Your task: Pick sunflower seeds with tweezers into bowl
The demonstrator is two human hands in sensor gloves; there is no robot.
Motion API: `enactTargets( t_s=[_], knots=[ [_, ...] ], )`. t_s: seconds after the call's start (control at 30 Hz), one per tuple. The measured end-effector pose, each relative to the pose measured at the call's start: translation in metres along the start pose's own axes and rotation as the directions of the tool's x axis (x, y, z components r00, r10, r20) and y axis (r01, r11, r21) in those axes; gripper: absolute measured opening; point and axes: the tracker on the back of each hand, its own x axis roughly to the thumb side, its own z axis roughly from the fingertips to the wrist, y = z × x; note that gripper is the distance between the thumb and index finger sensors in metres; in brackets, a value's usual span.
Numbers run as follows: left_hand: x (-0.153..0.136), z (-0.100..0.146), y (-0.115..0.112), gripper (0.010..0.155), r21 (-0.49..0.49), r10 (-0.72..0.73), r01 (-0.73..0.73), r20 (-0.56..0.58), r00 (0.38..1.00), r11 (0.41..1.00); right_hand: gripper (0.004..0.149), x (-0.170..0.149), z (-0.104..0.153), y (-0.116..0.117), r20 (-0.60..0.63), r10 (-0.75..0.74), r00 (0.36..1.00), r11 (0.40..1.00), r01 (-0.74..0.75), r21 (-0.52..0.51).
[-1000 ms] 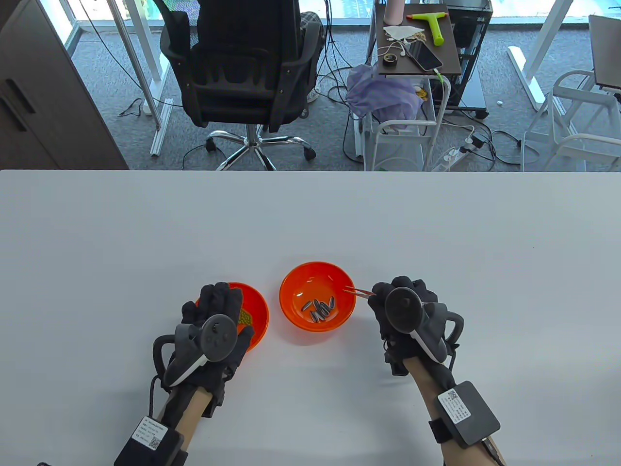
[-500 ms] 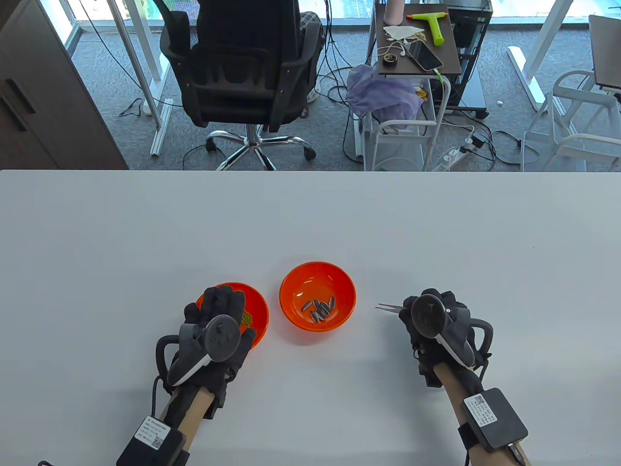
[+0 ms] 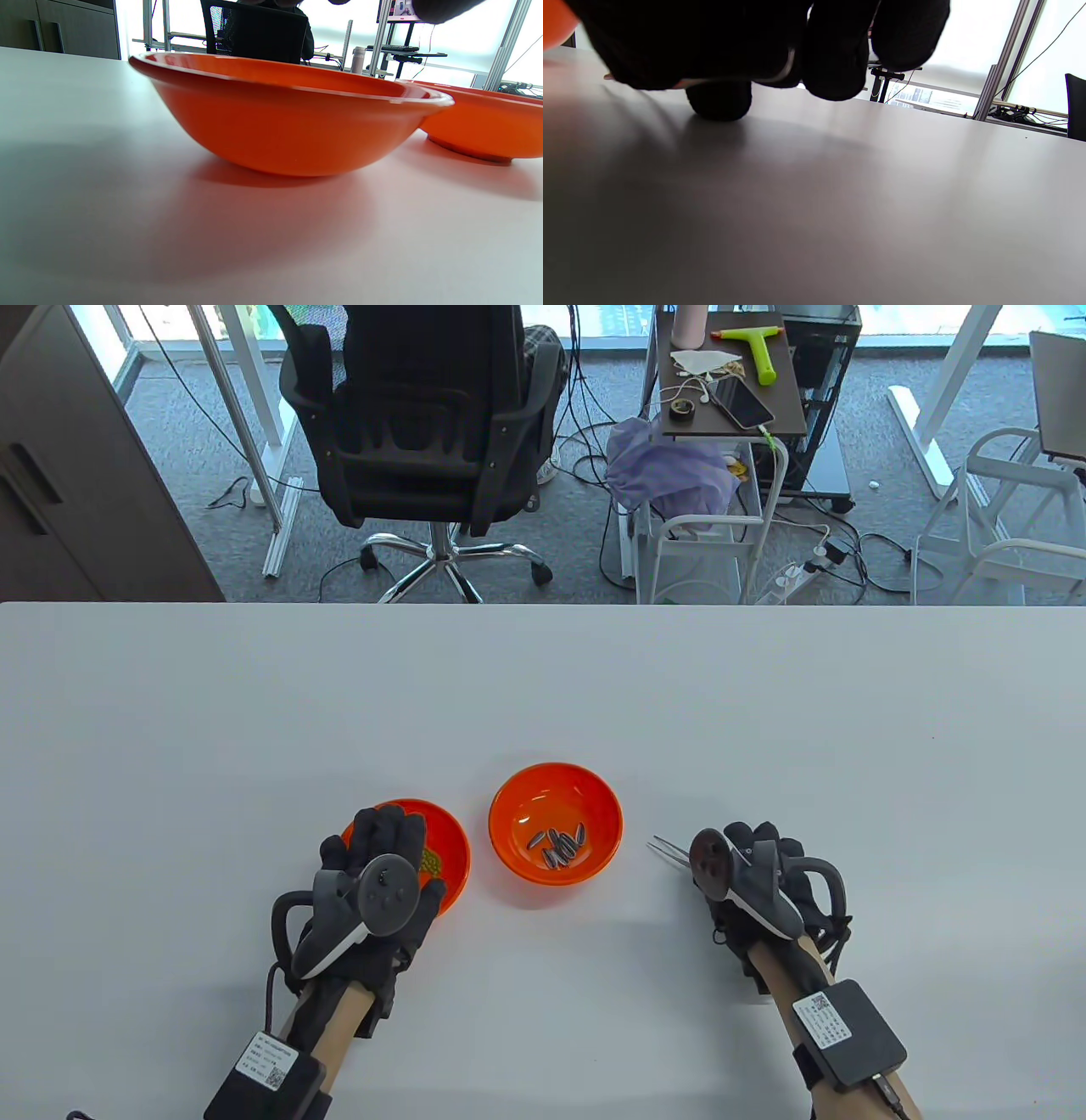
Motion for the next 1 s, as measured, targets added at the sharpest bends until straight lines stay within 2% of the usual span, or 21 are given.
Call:
enactTargets(
  t_s=[0.37,0.47,0.7,1.0],
  knots=[
    [0.001,-0.001,-0.002,0.073,-0.010,-0.011,0.011,-0.002,1.000,1.000,0.046,0.003,0.002,-0.001,0.013,0.078,0.997,0.997,-0.078,0.022],
    [0.001,-0.001,-0.002,0.073,-0.004,-0.015,0.015,-0.005,1.000,1.000,0.055,0.002,0.006,-0.006,0.030,0.041,0.999,0.999,-0.042,0.028],
    [0.001,-0.001,-0.003,0.075,0.031,-0.017,0.018,-0.022,1.000,0.999,0.075,0.004,0.014,-0.014,0.067,-0.150,0.986,0.989,0.150,0.009],
    [0.002,-0.002,-0.004,0.076,0.026,-0.023,0.024,-0.023,0.999,0.999,0.089,0.017,0.024,-0.018,0.110,-0.177,0.978,0.983,0.181,-0.024]
  ],
)
